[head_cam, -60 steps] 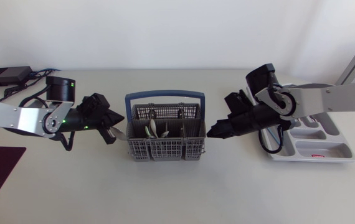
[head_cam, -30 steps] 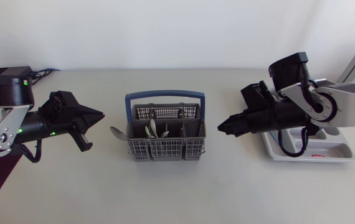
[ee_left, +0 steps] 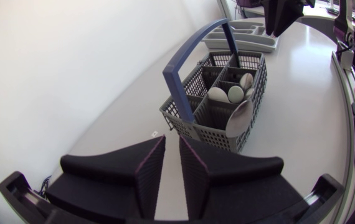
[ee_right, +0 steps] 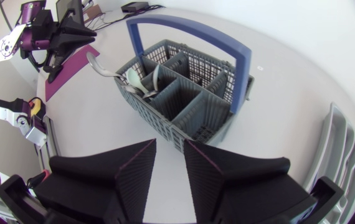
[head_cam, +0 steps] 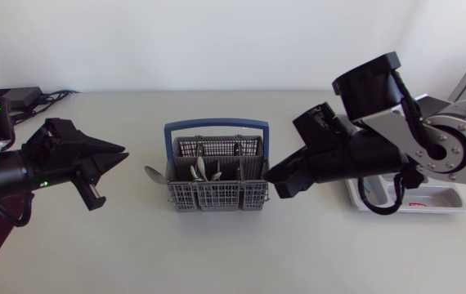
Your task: Sort the cutlery from the basket into the organizer compartments.
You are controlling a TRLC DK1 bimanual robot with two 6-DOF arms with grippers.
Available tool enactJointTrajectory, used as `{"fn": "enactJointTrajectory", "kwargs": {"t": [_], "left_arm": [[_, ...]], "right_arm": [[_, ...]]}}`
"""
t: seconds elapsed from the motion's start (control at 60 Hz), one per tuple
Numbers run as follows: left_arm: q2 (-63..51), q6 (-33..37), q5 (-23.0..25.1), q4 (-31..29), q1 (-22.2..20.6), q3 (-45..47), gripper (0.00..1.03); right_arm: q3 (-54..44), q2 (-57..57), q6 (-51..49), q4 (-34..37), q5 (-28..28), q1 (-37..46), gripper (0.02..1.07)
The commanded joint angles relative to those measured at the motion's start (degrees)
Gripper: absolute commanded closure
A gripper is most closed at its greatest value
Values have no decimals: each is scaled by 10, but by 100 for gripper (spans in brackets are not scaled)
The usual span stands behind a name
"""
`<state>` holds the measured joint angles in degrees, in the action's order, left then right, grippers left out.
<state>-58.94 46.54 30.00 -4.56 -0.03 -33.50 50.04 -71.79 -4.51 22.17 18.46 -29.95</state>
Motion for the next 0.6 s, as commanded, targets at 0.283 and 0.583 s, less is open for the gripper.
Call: {"fn": "enactJointTrajectory", "kwargs": {"t": [0.283,0.583], "left_arm": [[44,14,11,-13,19,55,84],[62,14,18,-17,26,77,84]], "right_arm": [[135,-103,-1,5,-19,-107,65],[189,-167,-8,4,-24,-140,65]]}}
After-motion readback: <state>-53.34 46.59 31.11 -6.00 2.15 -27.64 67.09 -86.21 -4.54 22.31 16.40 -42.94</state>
